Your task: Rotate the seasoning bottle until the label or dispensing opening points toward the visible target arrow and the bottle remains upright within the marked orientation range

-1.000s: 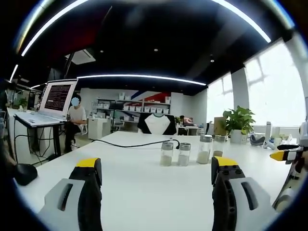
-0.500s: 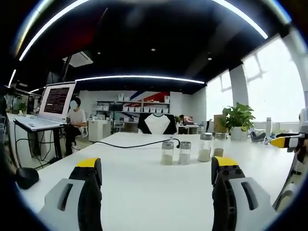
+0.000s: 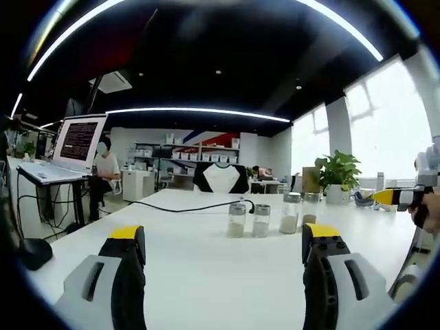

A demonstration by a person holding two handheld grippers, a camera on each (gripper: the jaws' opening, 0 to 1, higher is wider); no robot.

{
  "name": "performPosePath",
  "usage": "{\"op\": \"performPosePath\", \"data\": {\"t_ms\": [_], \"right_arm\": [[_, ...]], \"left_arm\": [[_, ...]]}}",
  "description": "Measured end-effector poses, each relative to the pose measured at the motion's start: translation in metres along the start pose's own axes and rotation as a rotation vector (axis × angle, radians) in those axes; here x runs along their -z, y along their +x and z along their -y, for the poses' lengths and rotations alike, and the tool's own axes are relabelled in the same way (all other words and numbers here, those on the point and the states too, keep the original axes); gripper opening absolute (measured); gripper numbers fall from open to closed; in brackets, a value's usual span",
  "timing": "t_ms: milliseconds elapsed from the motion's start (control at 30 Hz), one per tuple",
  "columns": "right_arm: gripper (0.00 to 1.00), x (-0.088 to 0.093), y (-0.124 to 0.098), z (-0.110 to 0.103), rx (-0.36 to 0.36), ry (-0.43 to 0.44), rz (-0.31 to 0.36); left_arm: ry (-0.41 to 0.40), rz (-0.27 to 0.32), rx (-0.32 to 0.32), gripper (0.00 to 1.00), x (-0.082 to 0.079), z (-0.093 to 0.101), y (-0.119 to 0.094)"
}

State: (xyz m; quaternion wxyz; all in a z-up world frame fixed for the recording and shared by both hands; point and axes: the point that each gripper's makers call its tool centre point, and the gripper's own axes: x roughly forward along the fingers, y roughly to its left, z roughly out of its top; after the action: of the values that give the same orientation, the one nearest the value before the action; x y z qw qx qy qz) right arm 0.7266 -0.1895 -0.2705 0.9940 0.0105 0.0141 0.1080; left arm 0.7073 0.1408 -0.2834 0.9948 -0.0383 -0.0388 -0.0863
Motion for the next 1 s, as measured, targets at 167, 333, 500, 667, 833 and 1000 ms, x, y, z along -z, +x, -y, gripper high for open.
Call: {"op": "performPosePath", "data": {"t_ms": [167,333,500,667,833,1000], "right_arm": [[0.98,-0.006,0.018,-0.002,-0.008,-0.026,-0.001],[0.98,-0.009,0.032,-0.004,-0.013,-0.026,-0.008],[0.98,-0.008,0.045,-0.006,-0.020,-0.035,-0.024],[0.98,-0.006,0.057,-0.013,-0.025,-0.053,-0.033],[0.98,-0.004,0.071,-0.020,-0.032,-0.061,-0.043],[0.98,-0.006,0.083,-0.021,-0.026,-0.038,-0.046]], "left_arm": [[0.014,0.003,-0.002,1.00,0.000,-0.002,0.000],[-0.003,-0.010,-0.004,1.00,0.004,-0.003,0.000],[0.021,-0.030,0.009,1.00,0.007,-0.002,0.003],[0.011,-0.035,0.003,1.00,0.008,-0.005,0.003],[0.006,-0.013,-0.008,0.99,0.005,-0.004,0.002],[0.008,-0.010,-0.002,0.99,0.002,-0.004,0.002]]}}
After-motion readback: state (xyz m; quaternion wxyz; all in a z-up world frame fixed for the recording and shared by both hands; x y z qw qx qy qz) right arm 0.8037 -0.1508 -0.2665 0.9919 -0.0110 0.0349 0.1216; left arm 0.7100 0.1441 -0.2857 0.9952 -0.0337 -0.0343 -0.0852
